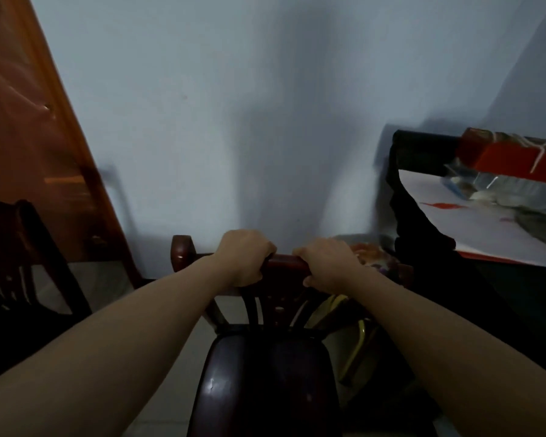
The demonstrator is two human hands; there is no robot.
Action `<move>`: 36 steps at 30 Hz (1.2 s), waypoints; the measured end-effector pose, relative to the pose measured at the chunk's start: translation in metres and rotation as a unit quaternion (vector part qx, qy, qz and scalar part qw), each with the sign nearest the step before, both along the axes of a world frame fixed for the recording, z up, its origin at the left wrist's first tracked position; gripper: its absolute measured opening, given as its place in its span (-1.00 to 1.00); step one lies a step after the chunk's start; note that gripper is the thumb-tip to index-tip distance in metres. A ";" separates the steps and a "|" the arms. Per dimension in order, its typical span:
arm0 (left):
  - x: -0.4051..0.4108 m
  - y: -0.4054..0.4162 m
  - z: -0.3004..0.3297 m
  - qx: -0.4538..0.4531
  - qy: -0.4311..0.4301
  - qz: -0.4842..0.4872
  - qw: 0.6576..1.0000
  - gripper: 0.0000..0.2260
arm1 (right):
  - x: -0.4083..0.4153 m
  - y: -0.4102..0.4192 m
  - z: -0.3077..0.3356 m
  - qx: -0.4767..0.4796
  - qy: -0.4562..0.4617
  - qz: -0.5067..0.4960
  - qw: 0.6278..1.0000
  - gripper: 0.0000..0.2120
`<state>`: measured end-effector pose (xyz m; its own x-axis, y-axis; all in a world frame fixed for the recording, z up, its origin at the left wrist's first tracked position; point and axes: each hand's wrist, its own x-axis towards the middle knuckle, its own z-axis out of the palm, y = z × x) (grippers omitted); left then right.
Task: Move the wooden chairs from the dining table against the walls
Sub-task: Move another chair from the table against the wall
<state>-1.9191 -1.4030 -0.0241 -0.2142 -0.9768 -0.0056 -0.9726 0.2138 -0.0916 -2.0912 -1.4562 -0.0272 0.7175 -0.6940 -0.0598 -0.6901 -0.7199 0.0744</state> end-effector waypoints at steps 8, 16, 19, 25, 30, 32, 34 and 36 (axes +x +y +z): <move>0.017 -0.104 -0.003 0.021 -0.014 0.030 0.999 -0.85 | 0.023 -0.116 -0.014 0.022 -0.003 0.020 1.000 -0.60; 0.040 -0.200 -0.022 0.029 0.007 0.012 0.999 -0.87 | 0.044 -0.202 -0.024 0.017 0.027 0.007 0.999 -0.63; 0.054 -0.233 -0.030 0.036 0.017 0.003 0.999 -0.87 | 0.057 -0.233 -0.031 0.021 0.040 -0.012 0.999 -0.62; 0.066 -0.293 -0.041 0.042 0.015 -0.002 0.999 -0.86 | 0.068 -0.288 -0.041 0.034 0.021 -0.034 0.999 -0.65; 0.073 -0.344 -0.053 0.040 -0.002 0.017 0.999 -0.85 | 0.074 -0.339 -0.052 0.045 -0.003 -0.048 0.998 -0.66; 0.075 -0.366 -0.058 0.043 -0.011 0.034 0.998 -0.81 | 0.079 -0.363 -0.058 0.058 -0.005 -0.047 0.997 -0.66; 0.077 -0.388 -0.061 0.052 -0.014 0.044 0.998 -0.79 | 0.083 -0.386 -0.063 0.071 -0.008 -0.048 0.996 -0.65; 0.079 -0.410 -0.066 0.062 -0.015 0.048 0.997 -0.78 | 0.086 -0.408 -0.069 0.080 -0.010 -0.047 0.996 -0.63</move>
